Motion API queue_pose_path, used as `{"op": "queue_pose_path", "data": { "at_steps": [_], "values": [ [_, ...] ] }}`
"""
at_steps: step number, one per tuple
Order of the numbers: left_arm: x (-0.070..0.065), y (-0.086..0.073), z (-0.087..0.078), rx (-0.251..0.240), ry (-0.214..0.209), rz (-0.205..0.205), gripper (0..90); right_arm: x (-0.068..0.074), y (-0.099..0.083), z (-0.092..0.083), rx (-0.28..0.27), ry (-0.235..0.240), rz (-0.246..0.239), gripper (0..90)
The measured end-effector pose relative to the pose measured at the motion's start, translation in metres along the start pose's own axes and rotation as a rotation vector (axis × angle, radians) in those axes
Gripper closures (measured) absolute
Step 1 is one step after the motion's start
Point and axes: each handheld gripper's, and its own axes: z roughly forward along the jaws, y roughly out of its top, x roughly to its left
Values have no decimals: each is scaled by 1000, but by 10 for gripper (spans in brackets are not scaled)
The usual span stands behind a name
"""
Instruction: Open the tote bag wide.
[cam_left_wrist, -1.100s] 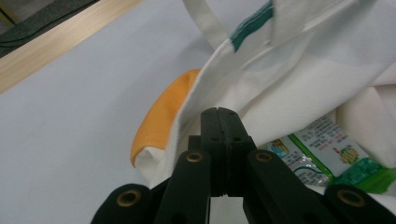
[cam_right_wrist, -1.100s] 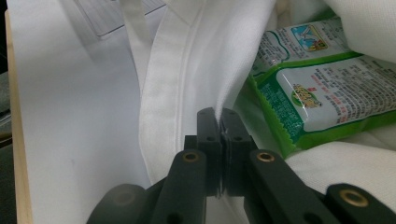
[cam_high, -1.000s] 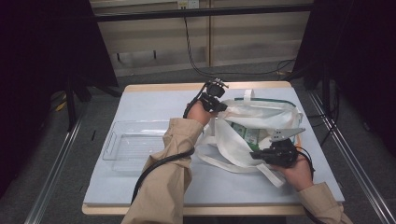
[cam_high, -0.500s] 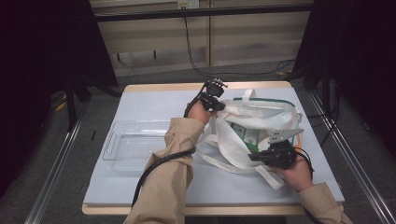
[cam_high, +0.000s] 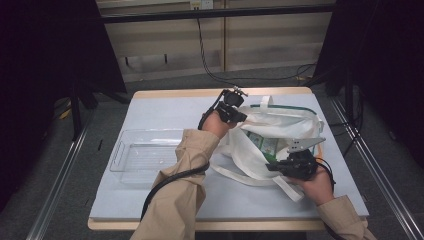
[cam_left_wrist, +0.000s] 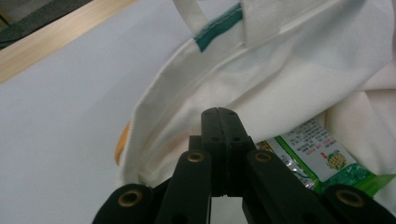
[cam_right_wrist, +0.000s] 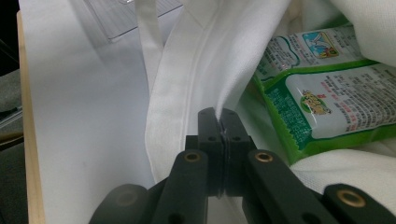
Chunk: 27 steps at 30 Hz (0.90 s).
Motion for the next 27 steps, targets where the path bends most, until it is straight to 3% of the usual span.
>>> {"op": "queue_pose_path", "data": {
  "at_steps": [9, 10, 11, 12, 17, 24, 27],
  "values": [
    [-9, -6, 10, 8, -36, 0, 900, 3, 2, 1, -12, -10, -15, 892],
    [-12, -8, 14, 6, -48, -6, 900, 3, 2, 1, -11, -10, -15, 892],
    [-12, -8, 15, 20, -53, 17, 900, 2, 2, 1, -14, -8, -8, 890],
    [-13, -9, 17, 8, -54, 1, 900, 2, 1, 1, -13, -8, -4, 889],
    [-16, -14, 23, 27, -77, 13, 900, 0, 1, 0, -15, -14, 5, 876],
    [-18, -21, 28, 62, -82, 18, 900, -8, 2, -7, -29, -42, 40, 728],
    [-19, -24, 27, 58, -89, 16, 900, -14, 4, -13, -47, -48, 52, 716]
  ]
}}
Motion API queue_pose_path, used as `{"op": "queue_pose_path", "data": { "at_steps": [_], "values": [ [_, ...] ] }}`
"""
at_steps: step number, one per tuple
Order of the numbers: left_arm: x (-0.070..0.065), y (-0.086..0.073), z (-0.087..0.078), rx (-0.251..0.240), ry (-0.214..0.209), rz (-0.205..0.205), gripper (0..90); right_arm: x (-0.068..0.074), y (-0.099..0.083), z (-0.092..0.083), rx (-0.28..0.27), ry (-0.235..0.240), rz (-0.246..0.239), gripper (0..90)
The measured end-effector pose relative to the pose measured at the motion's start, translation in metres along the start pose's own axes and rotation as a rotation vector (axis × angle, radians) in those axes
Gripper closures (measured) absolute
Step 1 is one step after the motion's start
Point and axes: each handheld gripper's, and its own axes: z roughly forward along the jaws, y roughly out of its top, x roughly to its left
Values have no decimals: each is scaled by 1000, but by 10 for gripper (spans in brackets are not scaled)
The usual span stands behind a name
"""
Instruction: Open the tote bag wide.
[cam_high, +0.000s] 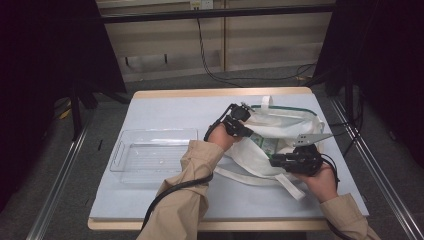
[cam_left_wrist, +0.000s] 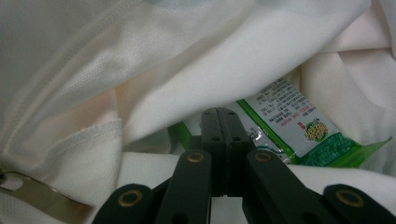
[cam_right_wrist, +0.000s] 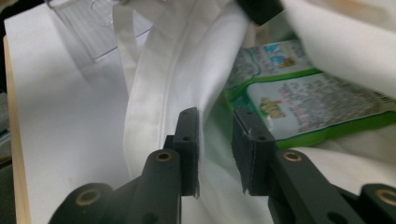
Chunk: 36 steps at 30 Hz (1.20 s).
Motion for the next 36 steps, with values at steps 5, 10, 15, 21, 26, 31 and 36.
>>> {"op": "queue_pose_path", "data": {
  "at_steps": [5, 10, 15, 21, 26, 31, 36],
  "values": [
    [-4, -3, 2, 21, -16, 26, 900, -9, 6, -12, -48, -20, 24, 761],
    [-4, -6, 3, 32, -17, 18, 900, -10, 5, -15, -42, -49, 17, 900],
    [-5, -10, 1, 50, -11, 16, 900, -9, -1, -7, -24, -49, 32, 900],
    [-6, -19, -3, 69, -13, 36, 900, -16, -9, -4, -15, -106, 61, 894],
    [-6, -27, -5, 74, -13, 26, 900, -17, -13, -3, -4, -117, 64, 875],
    [-5, -31, -6, 71, -19, 26, 900, -15, -14, -2, 4, -127, 46, 828],
    [-4, -36, -9, 70, -20, 21, 900, -12, -12, -2, -4, -105, 42, 784]
  ]
}}
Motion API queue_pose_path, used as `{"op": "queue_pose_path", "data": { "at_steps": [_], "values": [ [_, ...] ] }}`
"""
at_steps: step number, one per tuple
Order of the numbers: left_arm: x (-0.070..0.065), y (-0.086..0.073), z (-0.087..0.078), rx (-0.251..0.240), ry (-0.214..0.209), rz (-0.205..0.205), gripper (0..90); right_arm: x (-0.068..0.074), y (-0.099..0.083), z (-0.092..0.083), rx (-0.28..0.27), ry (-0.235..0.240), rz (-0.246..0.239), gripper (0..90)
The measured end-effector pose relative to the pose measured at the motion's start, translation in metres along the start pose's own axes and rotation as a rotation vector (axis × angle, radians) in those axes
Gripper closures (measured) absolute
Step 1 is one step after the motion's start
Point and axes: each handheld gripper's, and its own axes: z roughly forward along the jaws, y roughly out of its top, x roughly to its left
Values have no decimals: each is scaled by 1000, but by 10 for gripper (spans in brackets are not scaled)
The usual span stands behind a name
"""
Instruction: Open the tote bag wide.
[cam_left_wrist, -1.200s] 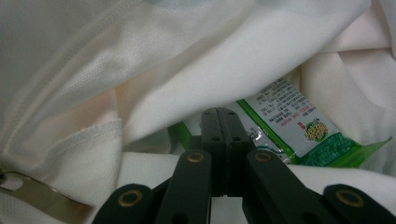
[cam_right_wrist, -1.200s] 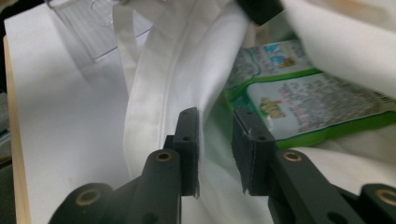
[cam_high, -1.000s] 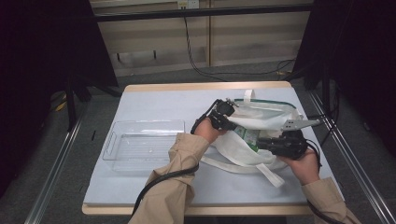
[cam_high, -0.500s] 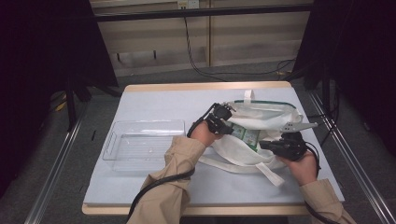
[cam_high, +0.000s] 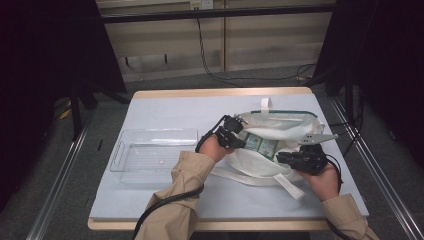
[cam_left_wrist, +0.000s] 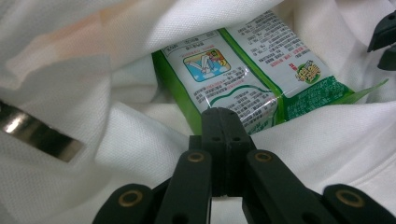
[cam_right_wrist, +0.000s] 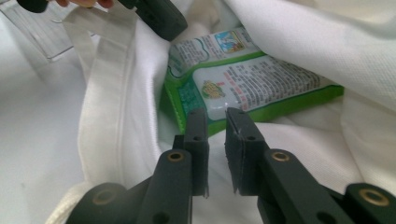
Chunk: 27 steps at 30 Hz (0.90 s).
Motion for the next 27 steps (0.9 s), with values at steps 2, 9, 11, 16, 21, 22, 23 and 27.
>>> {"op": "queue_pose_path", "data": {
  "at_steps": [2, 9, 11, 16, 21, 22, 23, 27],
  "values": [
    [0, 0, 0, -6, -4, -7, 900, 1, 1, 0, -2, 1, 2, 783],
    [-3, -1, -6, -17, 5, -12, 900, 11, 5, 6, 20, 51, -47, 760],
    [-2, -2, -7, -11, 5, 5, 900, 11, 5, 8, 26, 55, -43, 755],
    [-3, -4, -6, -28, 5, -14, 900, 12, 8, 14, 45, 63, -52, 757],
    [-5, -5, -7, -26, 10, -17, 900, 12, 9, 22, 76, 95, -68, 873],
    [-5, -6, -7, -26, 14, -17, 900, 12, 9, 23, 78, 104, -66, 900],
    [-5, -6, -7, -26, 14, -17, 900, 12, 10, 23, 79, 97, -70, 900],
    [-4, -9, -8, -36, 11, -23, 900, 10, 12, 22, 58, 75, -50, 900]
  ]
}}
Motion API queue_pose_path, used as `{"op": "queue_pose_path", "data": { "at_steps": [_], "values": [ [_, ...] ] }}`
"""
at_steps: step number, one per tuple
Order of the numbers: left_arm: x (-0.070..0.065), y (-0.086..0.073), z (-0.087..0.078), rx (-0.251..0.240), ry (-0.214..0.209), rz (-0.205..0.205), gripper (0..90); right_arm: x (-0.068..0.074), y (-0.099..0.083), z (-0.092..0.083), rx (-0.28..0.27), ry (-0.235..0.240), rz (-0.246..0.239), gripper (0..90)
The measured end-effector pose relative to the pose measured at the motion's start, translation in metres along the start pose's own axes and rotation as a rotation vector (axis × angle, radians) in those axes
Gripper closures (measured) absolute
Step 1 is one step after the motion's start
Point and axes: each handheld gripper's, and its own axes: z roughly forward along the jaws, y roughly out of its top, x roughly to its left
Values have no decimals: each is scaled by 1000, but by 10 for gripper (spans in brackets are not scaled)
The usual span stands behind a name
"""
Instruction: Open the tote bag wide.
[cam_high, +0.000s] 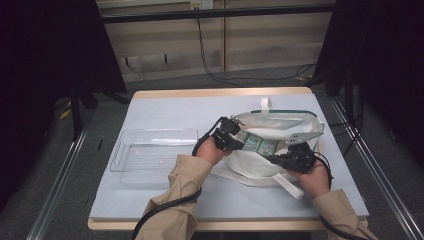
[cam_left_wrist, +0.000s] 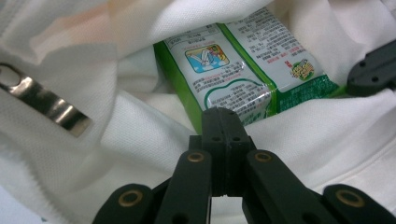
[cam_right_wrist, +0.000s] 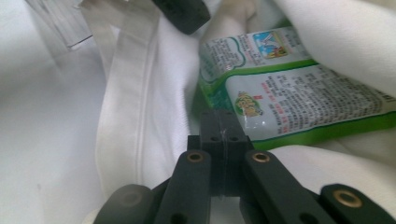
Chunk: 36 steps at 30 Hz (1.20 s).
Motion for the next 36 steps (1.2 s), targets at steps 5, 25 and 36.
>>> {"op": "queue_pose_path", "data": {
  "at_steps": [5, 25, 36],
  "values": [
    [-1, -1, 0, -9, 0, -9, 900, -5, 5, -3, -9, -19, 24, 900],
    [0, -3, -10, -16, -12, -1, 900, -14, 13, -16, -57, -76, 74, 900],
    [1, -2, -10, -10, -20, 8, 900, -23, 15, -32, -82, -99, 90, 900]
  ]
}}
